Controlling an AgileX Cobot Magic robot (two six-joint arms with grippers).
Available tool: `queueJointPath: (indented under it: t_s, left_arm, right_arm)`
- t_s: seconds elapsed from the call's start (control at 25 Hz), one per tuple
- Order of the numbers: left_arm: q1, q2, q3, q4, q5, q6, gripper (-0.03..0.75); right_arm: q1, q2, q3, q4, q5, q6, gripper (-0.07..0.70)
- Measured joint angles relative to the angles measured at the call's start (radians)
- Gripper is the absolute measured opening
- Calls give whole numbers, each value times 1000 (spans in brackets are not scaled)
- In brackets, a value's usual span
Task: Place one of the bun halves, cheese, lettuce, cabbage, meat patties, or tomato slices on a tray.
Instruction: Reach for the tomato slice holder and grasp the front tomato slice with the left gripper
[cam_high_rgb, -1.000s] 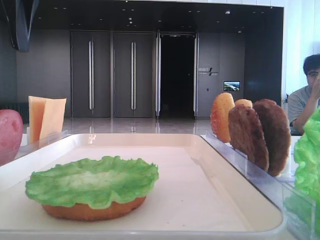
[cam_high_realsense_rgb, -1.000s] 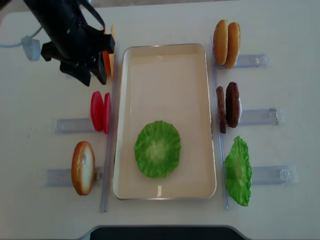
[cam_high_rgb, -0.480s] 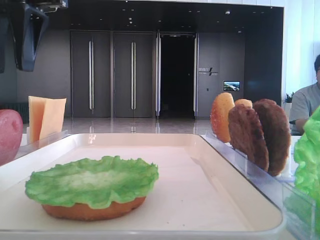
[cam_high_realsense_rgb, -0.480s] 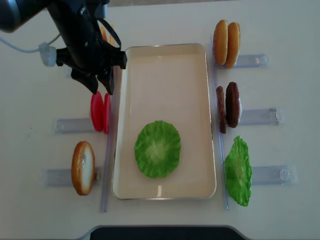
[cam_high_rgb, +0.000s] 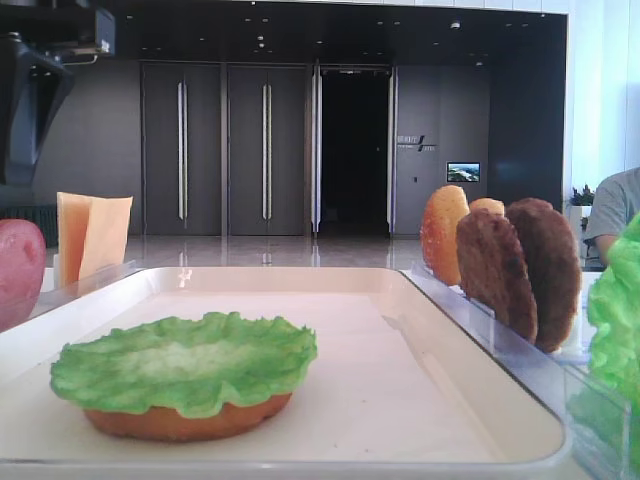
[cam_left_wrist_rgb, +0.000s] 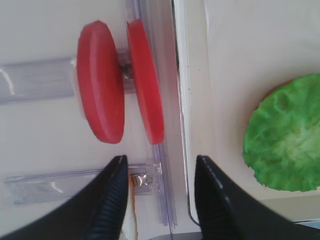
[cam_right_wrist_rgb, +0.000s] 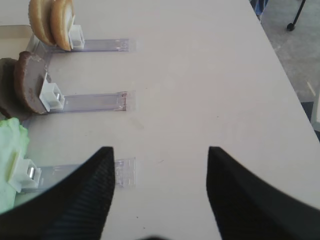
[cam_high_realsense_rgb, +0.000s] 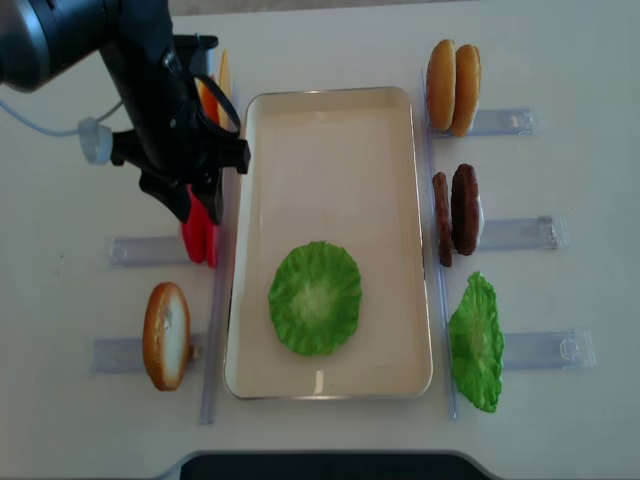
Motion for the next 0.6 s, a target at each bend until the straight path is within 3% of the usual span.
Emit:
queueJointPath:
  t_s: [0.6]
  left_arm:
    - [0,0,36,31,-102,0,338]
  right_arm:
    - [4,0,0,0,0,0,419]
